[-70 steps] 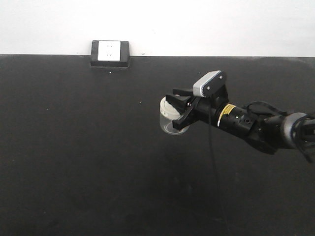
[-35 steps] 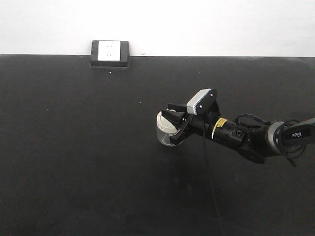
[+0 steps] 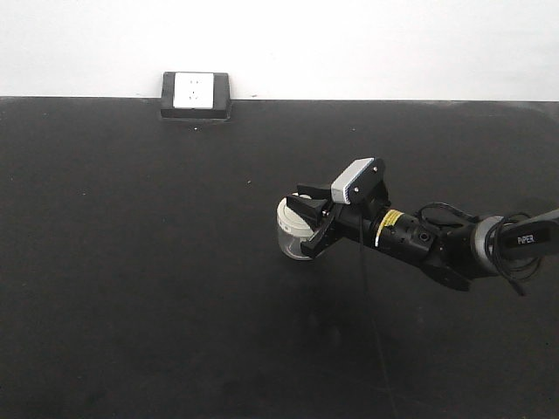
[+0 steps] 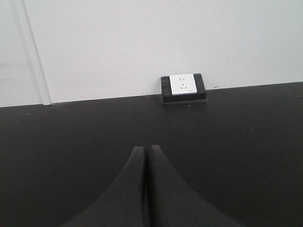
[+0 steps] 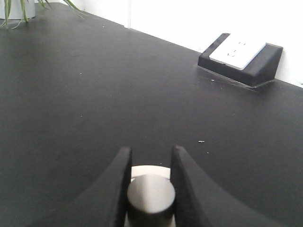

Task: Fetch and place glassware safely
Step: 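Open the right gripper and withdraw it away from the jar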

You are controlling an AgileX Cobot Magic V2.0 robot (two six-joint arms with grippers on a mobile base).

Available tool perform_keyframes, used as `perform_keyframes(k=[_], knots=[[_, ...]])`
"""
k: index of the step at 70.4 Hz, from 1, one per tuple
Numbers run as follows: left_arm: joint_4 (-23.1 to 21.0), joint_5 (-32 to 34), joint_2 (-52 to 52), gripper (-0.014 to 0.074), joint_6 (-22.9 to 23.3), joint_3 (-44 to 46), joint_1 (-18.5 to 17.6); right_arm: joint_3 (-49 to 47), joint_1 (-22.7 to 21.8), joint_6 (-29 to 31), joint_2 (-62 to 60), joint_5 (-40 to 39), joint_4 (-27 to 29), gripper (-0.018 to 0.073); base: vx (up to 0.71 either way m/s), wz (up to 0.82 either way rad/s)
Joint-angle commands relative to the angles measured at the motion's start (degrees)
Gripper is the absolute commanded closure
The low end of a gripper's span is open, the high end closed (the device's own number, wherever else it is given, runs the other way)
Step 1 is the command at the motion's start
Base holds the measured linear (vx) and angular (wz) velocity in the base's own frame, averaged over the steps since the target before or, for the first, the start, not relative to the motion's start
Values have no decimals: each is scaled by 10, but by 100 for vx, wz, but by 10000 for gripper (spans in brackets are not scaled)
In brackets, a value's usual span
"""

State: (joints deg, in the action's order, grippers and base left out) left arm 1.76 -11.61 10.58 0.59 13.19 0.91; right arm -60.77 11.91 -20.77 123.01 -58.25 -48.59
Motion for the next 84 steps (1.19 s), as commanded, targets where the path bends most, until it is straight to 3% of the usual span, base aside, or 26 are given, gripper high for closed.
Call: perform_keyframes(k=[1,18,24,33,43,58,72,84], knots=[[-4,40,6,603,5,15,-2,-13,-3,1,-31,-45,7,254,0,0],[-4,40,6,603,5,15,-2,-13,-3,1,-35,-46,15,-113,0,0],[-4,40,6,603,5,15,-2,-13,-3,-4,-38,-44,16,-169,0,0],[-4,40,6,603,5,15,-2,-13,-3,-21,-50,-45,15,-165,0,0],[-4,40,6,603,5,15,-2,-6,-4,-58,-82,-24,17,-128,0,0],[-4,40,6,603,5,15,-2,53,-4,-59,-170,41,38,-14,0,0],[-4,40,6,603,5,15,-2,138,-4,-58,-273,73,158,149,0,0],[-4,40,6,603,5,15,-2,205,-4,-40,-364,100,260,405,0,0]])
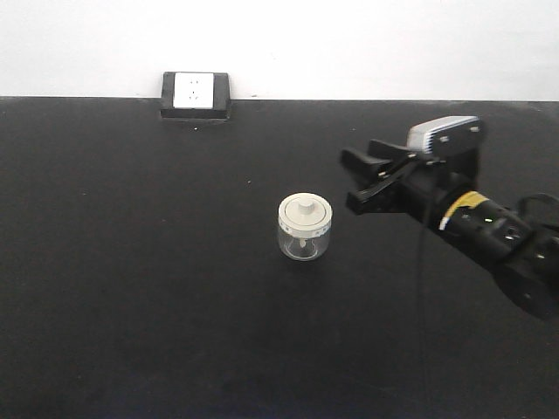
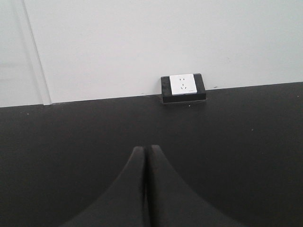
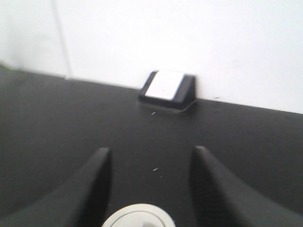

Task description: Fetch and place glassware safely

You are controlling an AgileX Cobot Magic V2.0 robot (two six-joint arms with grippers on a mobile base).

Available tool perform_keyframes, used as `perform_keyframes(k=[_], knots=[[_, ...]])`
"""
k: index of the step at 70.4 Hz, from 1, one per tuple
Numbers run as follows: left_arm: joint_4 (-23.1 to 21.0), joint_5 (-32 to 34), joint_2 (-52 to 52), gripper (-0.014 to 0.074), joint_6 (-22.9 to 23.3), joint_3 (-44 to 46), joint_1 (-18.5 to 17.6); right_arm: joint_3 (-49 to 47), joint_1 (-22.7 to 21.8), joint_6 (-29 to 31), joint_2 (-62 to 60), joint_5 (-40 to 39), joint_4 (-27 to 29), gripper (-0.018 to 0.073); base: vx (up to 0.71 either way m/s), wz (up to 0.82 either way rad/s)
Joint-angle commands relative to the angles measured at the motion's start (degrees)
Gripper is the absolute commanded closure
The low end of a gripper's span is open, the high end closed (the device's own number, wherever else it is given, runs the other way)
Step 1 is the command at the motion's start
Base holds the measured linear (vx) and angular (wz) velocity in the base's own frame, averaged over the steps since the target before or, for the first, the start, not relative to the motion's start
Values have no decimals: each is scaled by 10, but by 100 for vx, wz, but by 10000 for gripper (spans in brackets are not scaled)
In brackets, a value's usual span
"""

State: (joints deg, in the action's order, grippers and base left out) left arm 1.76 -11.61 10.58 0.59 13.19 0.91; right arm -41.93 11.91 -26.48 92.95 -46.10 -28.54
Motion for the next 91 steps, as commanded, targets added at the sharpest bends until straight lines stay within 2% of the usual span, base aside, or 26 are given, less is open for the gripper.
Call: perform_keyframes(k=[1,7,13,25,52,76,91], knots=[[-4,40,6,603,5,15,-2,22,-4,23,-75,-20,63,433,0,0],[-4,40,6,603,5,15,-2,49,-4,57,-115,1,80,575,0,0],[-4,40,6,603,5,15,-2,67,-4,75,-155,45,96,568,0,0],[-4,40,6,603,5,15,-2,73,-4,100,-244,205,123,564,0,0],[-4,40,6,603,5,15,-2,73,-4,127,-438,401,130,563,0,0],[-4,40,6,603,5,15,-2,170,-4,134,-609,431,131,563,0,0],[-4,40,6,603,5,15,-2,228,-4,134,-711,484,130,563,0,0]])
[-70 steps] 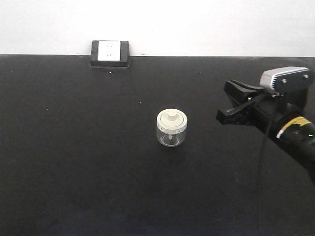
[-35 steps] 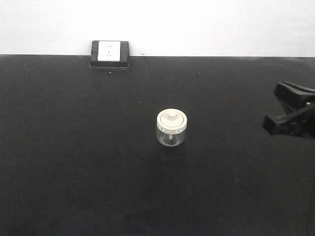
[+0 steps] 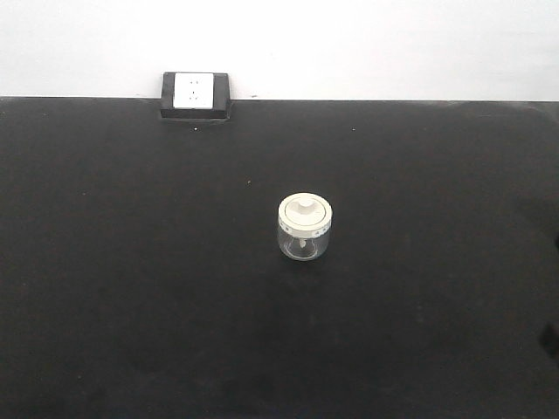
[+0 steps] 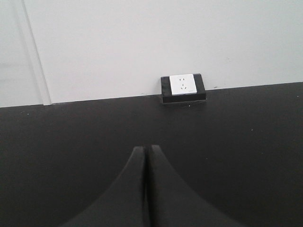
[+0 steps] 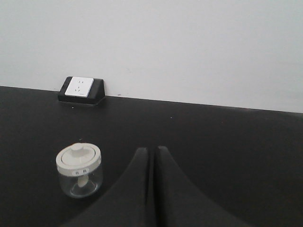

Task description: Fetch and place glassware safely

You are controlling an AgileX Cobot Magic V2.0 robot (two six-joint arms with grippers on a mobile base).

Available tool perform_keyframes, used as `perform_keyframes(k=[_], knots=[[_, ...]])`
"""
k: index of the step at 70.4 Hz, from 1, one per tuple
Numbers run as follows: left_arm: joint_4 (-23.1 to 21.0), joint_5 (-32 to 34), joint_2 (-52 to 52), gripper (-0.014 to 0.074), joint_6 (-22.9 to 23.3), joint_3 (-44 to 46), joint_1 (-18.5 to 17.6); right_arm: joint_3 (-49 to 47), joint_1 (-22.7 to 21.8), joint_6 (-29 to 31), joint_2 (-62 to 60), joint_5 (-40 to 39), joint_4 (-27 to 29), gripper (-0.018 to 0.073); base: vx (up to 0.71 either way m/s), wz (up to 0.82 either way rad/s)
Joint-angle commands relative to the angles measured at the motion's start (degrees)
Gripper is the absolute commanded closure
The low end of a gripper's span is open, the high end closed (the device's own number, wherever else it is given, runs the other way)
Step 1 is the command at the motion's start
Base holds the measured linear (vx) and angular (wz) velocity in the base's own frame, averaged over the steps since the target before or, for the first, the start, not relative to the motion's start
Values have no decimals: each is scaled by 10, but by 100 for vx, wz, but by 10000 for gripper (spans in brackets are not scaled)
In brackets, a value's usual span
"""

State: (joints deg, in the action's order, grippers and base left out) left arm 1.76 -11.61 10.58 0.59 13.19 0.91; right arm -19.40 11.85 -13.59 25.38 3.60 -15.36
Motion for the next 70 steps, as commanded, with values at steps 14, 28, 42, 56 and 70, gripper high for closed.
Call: perform_keyframes(k=[14,28,42,56,70], knots=[[-4,40,6,603,5,15,-2,37,-3,5,-116,35,-3,563,0,0],[-4,40,6,603,5,15,-2,45,-3,5,-158,71,-5,563,0,0],[-4,40,6,603,5,15,-2,45,-3,5,-161,77,-7,563,0,0],[-4,40,6,603,5,15,-2,45,-3,5,-161,76,-7,563,0,0],[-4,40,6,603,5,15,-2,45,-3,5,-161,76,-7,563,0,0]])
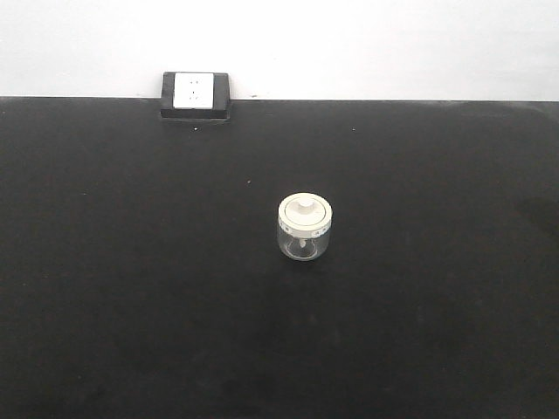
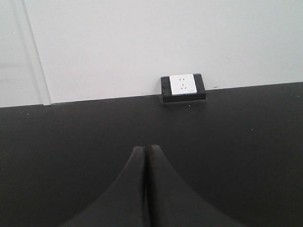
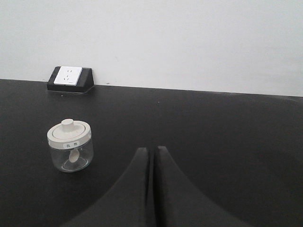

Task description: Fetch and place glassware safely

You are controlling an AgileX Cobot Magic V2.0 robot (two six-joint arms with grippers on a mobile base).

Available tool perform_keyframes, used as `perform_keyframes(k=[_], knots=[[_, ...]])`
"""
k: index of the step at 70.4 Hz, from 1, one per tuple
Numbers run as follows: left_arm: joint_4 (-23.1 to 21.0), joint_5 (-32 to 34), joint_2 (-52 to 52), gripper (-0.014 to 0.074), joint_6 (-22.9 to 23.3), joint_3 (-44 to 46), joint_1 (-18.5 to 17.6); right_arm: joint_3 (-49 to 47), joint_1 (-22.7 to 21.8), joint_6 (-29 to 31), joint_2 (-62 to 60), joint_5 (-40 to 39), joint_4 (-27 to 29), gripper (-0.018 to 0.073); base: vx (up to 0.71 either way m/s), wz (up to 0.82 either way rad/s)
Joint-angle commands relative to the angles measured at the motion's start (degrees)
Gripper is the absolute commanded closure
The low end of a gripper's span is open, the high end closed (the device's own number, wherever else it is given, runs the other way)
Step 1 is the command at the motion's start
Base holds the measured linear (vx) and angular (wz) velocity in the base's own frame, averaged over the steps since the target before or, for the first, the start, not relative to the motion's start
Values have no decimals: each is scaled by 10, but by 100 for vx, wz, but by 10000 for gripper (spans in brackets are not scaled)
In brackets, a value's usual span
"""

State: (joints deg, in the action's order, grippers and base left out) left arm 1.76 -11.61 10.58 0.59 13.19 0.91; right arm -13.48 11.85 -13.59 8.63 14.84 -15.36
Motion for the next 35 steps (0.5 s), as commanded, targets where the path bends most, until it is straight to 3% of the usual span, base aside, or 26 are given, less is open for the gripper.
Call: perform_keyframes(k=[1,35], knots=[[-4,40,6,603,5,15,-2,-15,-3,5,7,-36,-7,563,0,0],[-4,40,6,603,5,15,-2,-15,-3,5,7,-36,-7,563,0,0]])
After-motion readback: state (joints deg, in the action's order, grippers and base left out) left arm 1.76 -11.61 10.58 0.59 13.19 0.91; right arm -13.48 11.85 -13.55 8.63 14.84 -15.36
